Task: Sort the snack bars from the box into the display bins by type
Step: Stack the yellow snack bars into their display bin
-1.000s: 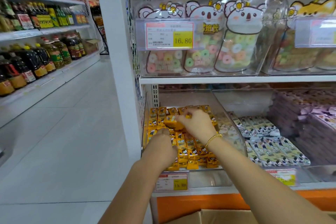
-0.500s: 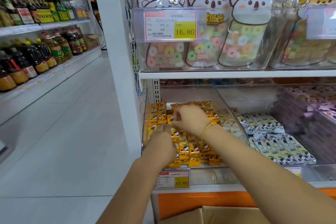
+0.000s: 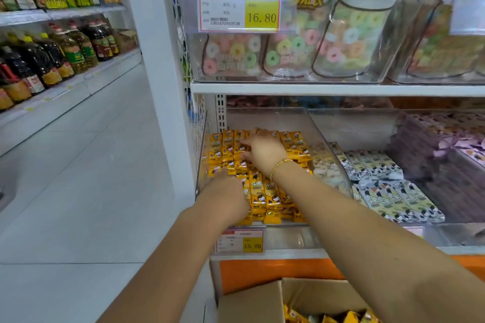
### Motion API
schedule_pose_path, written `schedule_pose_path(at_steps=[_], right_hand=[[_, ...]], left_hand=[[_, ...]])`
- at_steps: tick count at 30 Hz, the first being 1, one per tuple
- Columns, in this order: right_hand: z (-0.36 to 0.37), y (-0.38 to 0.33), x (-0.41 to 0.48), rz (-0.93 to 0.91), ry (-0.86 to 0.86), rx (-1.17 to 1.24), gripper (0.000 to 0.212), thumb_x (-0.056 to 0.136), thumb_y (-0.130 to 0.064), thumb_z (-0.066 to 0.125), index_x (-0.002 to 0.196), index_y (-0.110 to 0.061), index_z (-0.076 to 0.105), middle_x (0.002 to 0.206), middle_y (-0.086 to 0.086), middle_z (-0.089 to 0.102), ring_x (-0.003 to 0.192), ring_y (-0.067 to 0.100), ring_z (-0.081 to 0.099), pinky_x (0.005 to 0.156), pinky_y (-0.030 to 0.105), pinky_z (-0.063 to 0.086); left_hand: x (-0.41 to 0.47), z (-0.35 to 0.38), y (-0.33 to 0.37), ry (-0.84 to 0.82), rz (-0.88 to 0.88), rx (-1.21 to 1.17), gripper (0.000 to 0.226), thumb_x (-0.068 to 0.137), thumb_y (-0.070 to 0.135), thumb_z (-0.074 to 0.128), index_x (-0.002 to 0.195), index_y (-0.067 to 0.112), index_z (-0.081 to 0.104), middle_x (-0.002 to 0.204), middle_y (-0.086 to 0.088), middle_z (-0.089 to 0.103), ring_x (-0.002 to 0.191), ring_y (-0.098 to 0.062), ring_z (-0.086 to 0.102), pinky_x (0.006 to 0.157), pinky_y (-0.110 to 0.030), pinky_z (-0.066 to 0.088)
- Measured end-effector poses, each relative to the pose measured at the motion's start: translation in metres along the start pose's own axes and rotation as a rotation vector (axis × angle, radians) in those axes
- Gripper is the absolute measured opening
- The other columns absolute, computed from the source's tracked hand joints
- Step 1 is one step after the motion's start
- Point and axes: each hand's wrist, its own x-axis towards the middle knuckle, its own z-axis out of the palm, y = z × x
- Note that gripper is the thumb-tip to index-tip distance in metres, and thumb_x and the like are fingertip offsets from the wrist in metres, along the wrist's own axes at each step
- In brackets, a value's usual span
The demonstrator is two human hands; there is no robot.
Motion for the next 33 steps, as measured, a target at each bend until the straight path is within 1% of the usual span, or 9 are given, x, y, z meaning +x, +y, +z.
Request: schedule_pose_path(at_steps=[4, 10, 15, 17, 21, 26, 28, 30, 33], right_hand=[[-0.010, -0.002, -0.007, 0.025, -0.001, 0.094, 0.047, 0.090, -0.033, 0.062, 0.134, -0.018, 0.052, 0.130, 0.011, 0.053, 0.119, 0.027, 0.050, 0.096, 0.037, 0.045], [-0.039, 0.008, -0.097, -0.046, 0.151, 0.316, 0.030, 0.090, -0.026, 0.061, 0.120, -0.020, 0.059, 0.115, 0.004, 0.061, 0.096, 0.018, 0.058, 0.088, 0.036, 0.049], [-0.046, 0.038, -0.223, 0.009, 0.348, 0.498, 0.021, 0.088, -0.027, 0.064, 0.084, -0.017, 0.046, 0.069, -0.003, 0.056, 0.062, 0.014, 0.053, 0.058, 0.029, 0.039], [-0.032, 0.056, -0.261, 0.025, 0.249, 0.468, 0.022, 0.088, -0.025, 0.065, 0.078, -0.014, 0.049, 0.064, -0.005, 0.053, 0.059, 0.012, 0.049, 0.055, 0.028, 0.035], [0.035, 0.097, -0.306, 0.118, -0.225, 0.378, 0.015, 0.089, -0.026, 0.062, 0.081, -0.014, 0.059, 0.081, -0.003, 0.065, 0.074, 0.013, 0.058, 0.063, 0.027, 0.042], [0.136, 0.130, -0.358, 0.286, -0.564, 0.323, 0.013, 0.088, -0.021, 0.062, 0.080, -0.024, 0.053, 0.080, -0.002, 0.057, 0.087, 0.022, 0.055, 0.069, 0.026, 0.038], [0.166, 0.131, -0.371, 0.313, -0.652, 0.313, 0.017, 0.087, -0.024, 0.065, 0.102, -0.019, 0.058, 0.097, 0.004, 0.062, 0.100, 0.025, 0.057, 0.073, 0.027, 0.040], [0.193, 0.127, -0.375, 0.283, -0.721, 0.316, 0.054, 0.086, -0.027, 0.068, 0.135, -0.014, 0.047, 0.131, 0.008, 0.056, 0.121, 0.028, 0.052, 0.089, 0.031, 0.043], [0.222, 0.111, -0.376, 0.151, -0.798, 0.309, 0.075, 0.085, -0.025, 0.070, 0.148, -0.020, 0.030, 0.149, 0.009, 0.037, 0.133, 0.029, 0.038, 0.104, 0.037, 0.037]], left_hand=[[-0.015, 0.003, 0.000, 0.116, 0.052, -0.033, 0.026, 0.093, 0.029, 0.054, 0.105, 0.006, 0.053, 0.122, -0.012, 0.050, 0.100, -0.022, 0.049, 0.079, -0.031, 0.041], [-0.053, 0.026, 0.002, 0.266, 0.055, 0.026, 0.046, 0.099, 0.044, 0.035, 0.123, 0.008, 0.050, 0.125, -0.011, 0.050, 0.113, -0.024, 0.050, 0.086, -0.033, 0.043], [-0.108, 0.056, 0.031, 0.482, 0.367, -0.114, 0.038, 0.096, 0.030, 0.047, 0.128, 0.010, 0.050, 0.126, -0.009, 0.053, 0.118, -0.025, 0.050, 0.091, -0.034, 0.041], [-0.126, 0.090, 0.043, 0.464, 0.379, -0.203, 0.036, 0.092, 0.028, 0.045, 0.123, 0.012, 0.055, 0.121, -0.006, 0.057, 0.113, -0.025, 0.054, 0.089, -0.036, 0.045], [-0.152, 0.179, 0.054, 0.208, 0.228, -0.239, 0.043, 0.094, 0.033, 0.041, 0.132, 0.017, 0.049, 0.125, -0.003, 0.056, 0.111, -0.023, 0.056, 0.090, -0.032, 0.046], [-0.168, 0.256, 0.055, -0.201, 0.026, -0.239, 0.069, 0.100, 0.030, 0.042, 0.151, 0.005, 0.003, 0.159, -0.011, 0.011, 0.144, -0.024, 0.021, 0.114, -0.027, 0.019], [-0.167, 0.262, 0.057, -0.277, -0.006, -0.214, 0.072, 0.101, 0.029, 0.038, 0.150, 0.004, -0.009, 0.159, -0.014, 0.002, 0.144, -0.027, 0.019, 0.113, -0.028, 0.019], [-0.164, 0.262, 0.057, -0.316, -0.011, -0.226, 0.070, 0.102, 0.028, 0.035, 0.150, 0.006, -0.011, 0.156, -0.016, 0.019, 0.136, -0.028, 0.037, 0.106, -0.030, 0.031], [-0.165, 0.258, 0.058, -0.329, 0.006, -0.242, 0.068, 0.103, 0.029, 0.032, 0.150, 0.010, -0.014, 0.141, -0.008, 0.050, 0.118, -0.022, 0.055, 0.095, -0.028, 0.041]])
